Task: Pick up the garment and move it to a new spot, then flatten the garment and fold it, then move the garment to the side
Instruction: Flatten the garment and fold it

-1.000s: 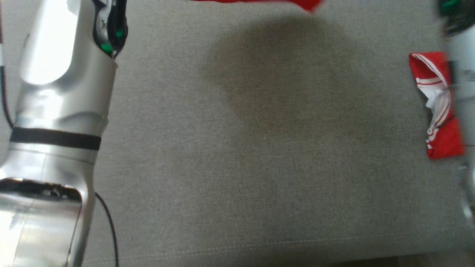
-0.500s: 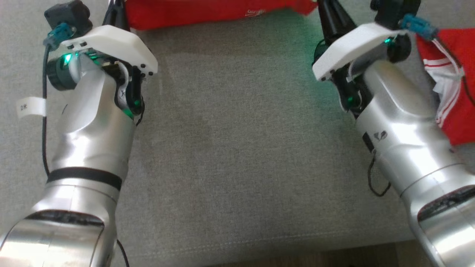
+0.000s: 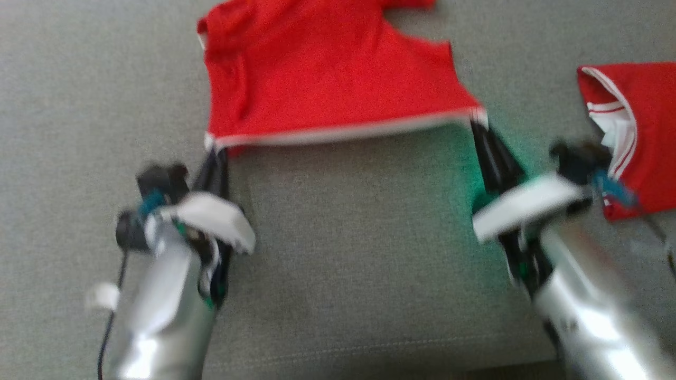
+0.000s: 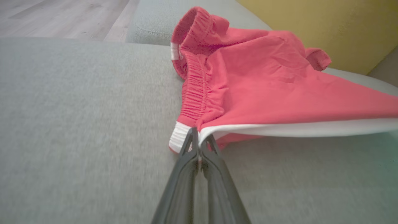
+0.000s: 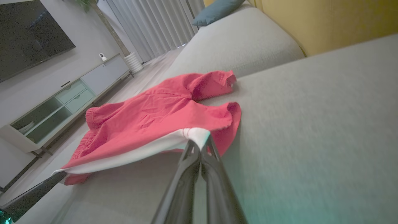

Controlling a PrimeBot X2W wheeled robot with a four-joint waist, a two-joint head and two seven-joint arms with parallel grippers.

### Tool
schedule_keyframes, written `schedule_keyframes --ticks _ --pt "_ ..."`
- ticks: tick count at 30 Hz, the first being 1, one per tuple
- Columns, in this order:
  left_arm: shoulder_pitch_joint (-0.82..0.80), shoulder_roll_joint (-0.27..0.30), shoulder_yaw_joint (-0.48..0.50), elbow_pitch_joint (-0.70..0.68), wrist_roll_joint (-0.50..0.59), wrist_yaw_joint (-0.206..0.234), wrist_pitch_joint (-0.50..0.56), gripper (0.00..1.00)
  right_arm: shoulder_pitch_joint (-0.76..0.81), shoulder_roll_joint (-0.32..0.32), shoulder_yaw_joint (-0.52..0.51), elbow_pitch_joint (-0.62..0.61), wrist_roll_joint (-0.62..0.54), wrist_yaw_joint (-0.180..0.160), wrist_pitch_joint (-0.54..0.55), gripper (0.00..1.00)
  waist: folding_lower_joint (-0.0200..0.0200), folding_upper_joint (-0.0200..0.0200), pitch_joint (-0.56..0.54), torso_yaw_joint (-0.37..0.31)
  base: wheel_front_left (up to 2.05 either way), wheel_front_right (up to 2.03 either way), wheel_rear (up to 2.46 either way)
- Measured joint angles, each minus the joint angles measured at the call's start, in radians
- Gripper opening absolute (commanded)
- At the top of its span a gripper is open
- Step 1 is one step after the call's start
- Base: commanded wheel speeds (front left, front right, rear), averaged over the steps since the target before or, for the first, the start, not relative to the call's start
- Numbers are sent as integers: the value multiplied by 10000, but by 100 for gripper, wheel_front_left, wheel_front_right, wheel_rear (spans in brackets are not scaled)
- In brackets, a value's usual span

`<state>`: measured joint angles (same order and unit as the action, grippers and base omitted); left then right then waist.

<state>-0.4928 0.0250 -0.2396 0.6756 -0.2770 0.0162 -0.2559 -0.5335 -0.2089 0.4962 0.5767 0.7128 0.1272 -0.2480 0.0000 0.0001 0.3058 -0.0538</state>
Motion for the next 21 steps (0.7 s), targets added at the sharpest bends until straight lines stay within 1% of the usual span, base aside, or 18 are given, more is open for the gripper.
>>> schedule_keyframes --ticks 4,8,13,14,18,21 --pt "1173 69 -56 -738 163 13 0 0 2072 -90 -648 -1266 -481 0 94 0 0 0 -444 46 0 0 0" --pt "2330 224 -69 -1643 188 119 117 0 3767 -54 -1348 -2761 -1001 0 989 0 0 0 -891 19 0 0 0" --pt "4077 476 -121 -3480 140 437 951 0 5620 345 -2487 -4819 -1797 2 2550 0 0 0 -1399 -16 0 0 0" --pt "4077 476 -121 -3480 140 437 951 0 5620 345 -2487 -4819 -1797 2 2550 0 0 0 -1399 -16 0 0 0" --pt "5342 681 -284 -5120 104 813 1829 0 7106 765 -3218 -6312 -2355 2 3676 0 0 0 -1699 42 0 0 0" --pt "6027 755 -389 -6115 104 1011 2429 0 7745 986 -3613 -7202 -2635 2 4349 0 0 0 -1826 89 0 0 0"
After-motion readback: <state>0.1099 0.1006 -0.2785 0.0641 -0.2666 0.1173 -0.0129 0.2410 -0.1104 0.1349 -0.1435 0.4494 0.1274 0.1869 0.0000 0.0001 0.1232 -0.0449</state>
